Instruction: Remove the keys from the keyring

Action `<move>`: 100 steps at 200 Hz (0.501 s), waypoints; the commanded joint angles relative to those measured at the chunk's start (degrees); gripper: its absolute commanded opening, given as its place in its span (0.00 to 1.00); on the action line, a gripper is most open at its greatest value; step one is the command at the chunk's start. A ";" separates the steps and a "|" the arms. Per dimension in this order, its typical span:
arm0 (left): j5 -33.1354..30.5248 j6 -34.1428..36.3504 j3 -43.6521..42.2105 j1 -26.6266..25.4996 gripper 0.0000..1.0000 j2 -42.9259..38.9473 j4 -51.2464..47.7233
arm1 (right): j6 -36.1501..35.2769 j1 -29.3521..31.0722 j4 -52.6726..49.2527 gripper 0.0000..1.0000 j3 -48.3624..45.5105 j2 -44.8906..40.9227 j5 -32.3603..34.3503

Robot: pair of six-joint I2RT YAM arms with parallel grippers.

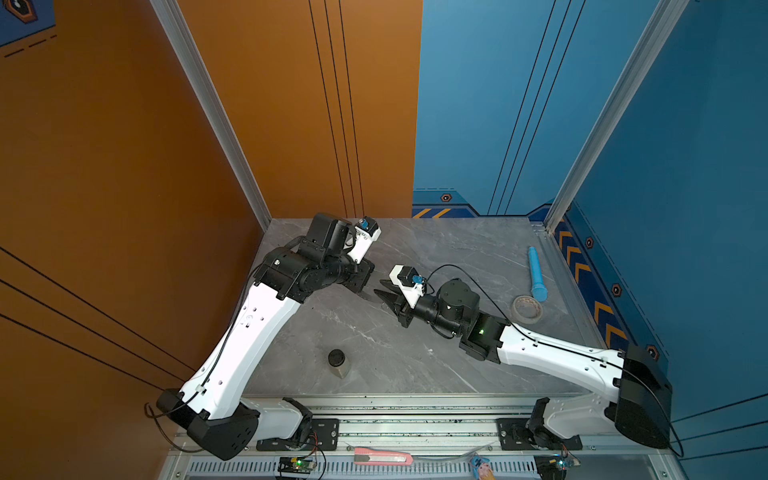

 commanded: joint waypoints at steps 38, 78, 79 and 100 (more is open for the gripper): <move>2.37 -2.93 2.57 -0.46 0.00 0.33 -3.38 | 0.14 -1.70 6.68 0.23 3.29 3.96 1.81; 2.87 -2.73 3.50 -0.30 0.00 1.05 -3.95 | 0.31 -2.63 7.08 0.21 5.37 5.58 0.39; 2.89 -2.71 3.53 -0.35 0.00 1.11 -4.02 | 0.27 -2.63 7.09 0.21 5.47 5.66 0.31; 3.23 -2.68 4.20 -0.30 0.00 1.48 -3.93 | 0.32 -2.93 7.11 0.21 6.38 6.55 -0.64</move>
